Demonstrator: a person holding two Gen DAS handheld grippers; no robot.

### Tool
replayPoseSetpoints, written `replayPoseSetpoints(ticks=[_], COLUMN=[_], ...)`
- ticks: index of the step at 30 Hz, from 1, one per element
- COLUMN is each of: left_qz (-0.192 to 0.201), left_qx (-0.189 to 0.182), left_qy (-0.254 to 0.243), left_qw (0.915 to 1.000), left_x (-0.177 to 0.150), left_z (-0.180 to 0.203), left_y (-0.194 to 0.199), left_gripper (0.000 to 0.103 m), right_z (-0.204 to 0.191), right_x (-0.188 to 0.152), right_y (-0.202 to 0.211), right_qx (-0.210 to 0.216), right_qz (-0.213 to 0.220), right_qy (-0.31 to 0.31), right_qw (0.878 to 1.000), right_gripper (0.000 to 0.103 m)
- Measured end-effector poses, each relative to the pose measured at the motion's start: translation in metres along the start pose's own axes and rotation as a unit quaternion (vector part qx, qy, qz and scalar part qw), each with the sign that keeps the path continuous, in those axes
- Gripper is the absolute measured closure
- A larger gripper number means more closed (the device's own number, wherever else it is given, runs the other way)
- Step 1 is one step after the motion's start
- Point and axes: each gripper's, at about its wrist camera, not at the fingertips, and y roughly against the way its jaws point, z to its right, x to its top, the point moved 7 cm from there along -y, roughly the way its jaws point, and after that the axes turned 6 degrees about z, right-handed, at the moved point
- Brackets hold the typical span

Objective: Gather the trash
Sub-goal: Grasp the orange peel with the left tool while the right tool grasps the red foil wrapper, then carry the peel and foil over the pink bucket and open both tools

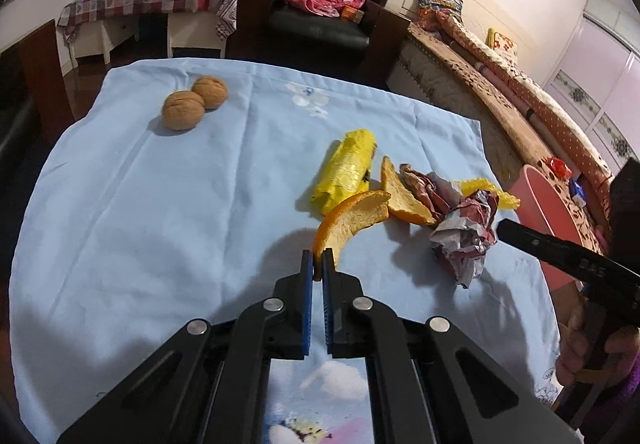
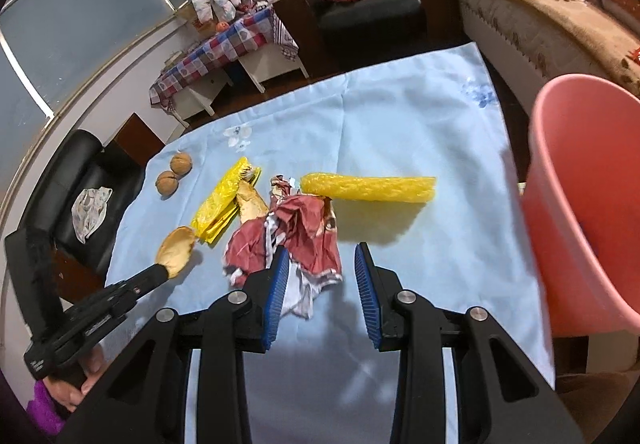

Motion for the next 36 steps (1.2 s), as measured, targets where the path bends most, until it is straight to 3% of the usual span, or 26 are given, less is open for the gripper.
replayPoseSetpoints(ticks=[7, 9, 21, 36], left_qz=[0.004, 0.005, 0.026, 0.048], left_qx=[-0.014, -0.015, -0.031, -0.076], left_qy=[0.018, 0.017, 0.009, -0.058], left_qw=[0.9997, 0.9997, 0.9991, 0.9942], left_x=[0.001, 0.0, 0.009, 0.029], left_z=[-0.006, -0.006, 0.006, 0.078], left_y=[0.006, 0.007, 0.027, 0.053], left_gripper=[0.099, 0.099, 0.099, 0.099], right_z=[-0.012, -0.019, -0.045, 0.01], right_x=[-0.009, -0.01, -0.002, 0.016], right_y=[-0.02, -0.016, 0.037, 0.115], right_qx=[-0.001, 0.007, 0.015, -0.053], right_qz=[-0.029, -0.019, 0.041, 0.127], right_qy=[0.03, 0.036, 0.083, 0.05], right_qw=[0.999, 0.999, 0.996, 0.989], right_gripper=[0.069, 0.083, 0.087, 0.087])
